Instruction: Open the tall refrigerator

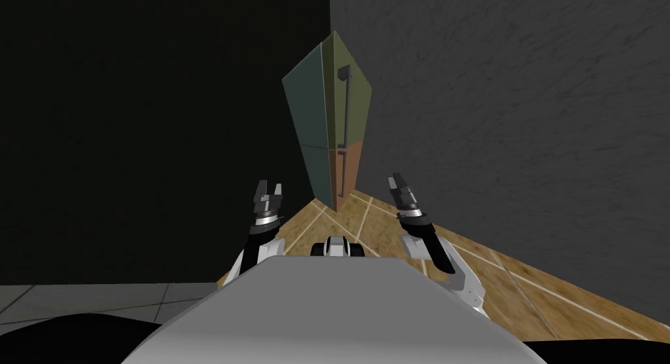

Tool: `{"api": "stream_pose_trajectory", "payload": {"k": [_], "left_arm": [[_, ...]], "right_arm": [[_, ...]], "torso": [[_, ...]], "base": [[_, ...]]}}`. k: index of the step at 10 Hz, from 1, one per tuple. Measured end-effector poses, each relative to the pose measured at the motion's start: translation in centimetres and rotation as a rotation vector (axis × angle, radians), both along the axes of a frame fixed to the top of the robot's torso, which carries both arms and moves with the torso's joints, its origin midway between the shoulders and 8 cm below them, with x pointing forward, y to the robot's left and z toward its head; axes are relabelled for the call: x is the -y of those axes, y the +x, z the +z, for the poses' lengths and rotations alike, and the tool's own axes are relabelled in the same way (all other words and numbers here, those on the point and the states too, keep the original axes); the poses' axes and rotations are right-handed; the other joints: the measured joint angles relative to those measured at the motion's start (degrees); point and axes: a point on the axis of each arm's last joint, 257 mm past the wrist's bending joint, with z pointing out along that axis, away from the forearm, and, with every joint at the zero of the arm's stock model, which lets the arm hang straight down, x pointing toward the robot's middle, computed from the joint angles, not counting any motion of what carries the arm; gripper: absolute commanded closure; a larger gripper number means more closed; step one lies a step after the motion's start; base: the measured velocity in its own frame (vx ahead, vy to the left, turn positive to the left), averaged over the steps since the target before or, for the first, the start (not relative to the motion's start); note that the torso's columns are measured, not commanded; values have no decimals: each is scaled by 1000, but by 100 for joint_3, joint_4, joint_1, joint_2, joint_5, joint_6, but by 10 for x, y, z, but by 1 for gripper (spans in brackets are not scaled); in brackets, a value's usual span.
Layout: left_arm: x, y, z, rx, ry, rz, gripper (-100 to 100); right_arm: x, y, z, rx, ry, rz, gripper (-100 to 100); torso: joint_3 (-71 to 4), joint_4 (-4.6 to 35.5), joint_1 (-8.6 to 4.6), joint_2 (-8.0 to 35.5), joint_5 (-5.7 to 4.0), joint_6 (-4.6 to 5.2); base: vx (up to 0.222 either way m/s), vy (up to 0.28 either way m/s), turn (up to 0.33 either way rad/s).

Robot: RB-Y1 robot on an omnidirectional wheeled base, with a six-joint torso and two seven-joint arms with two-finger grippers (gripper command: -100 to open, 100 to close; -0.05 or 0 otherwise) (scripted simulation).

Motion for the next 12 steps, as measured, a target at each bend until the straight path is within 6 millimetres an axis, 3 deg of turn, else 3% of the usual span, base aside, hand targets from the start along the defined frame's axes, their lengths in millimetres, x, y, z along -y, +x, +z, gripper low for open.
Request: {"api": "stream_pose_trajectory", "payload": {"k": [12], "left_arm": [[0, 0, 0, 0, 0, 0, 0]], "right_arm": [[-3, 28, -4, 38, -628, -69, -100]], "torso": [[1, 0, 24, 4, 6, -2]], "base": [[163, 172, -192]]}}
